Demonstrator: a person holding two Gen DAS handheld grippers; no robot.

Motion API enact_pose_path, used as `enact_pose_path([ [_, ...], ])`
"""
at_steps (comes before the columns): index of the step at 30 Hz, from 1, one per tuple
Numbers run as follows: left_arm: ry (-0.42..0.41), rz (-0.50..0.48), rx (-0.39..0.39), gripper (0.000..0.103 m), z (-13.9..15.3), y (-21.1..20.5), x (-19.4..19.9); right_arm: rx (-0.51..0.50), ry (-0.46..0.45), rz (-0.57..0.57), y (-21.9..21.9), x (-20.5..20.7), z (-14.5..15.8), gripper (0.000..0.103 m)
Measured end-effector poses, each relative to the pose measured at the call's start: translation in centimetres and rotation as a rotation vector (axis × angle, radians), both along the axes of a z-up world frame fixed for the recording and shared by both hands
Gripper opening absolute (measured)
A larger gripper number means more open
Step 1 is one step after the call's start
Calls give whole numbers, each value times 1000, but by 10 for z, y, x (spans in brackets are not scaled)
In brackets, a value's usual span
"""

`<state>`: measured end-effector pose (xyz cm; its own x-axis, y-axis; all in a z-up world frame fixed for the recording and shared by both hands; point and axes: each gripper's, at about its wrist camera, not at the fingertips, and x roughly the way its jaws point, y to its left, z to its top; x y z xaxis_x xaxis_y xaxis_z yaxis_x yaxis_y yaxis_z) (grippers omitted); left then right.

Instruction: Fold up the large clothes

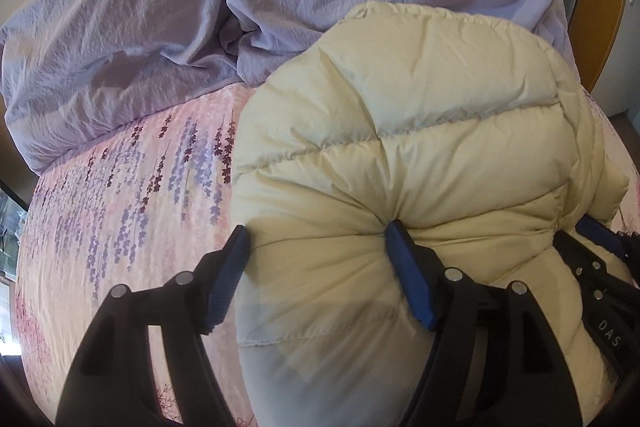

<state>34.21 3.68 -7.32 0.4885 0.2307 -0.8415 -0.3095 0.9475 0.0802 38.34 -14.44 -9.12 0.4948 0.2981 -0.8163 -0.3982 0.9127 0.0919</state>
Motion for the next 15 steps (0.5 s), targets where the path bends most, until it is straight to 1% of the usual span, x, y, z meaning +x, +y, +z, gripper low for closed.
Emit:
enact_pose_path([
  [15, 12, 24, -21, 74, -10, 4, 3, -20, -14, 9, 3, 2, -3, 45],
])
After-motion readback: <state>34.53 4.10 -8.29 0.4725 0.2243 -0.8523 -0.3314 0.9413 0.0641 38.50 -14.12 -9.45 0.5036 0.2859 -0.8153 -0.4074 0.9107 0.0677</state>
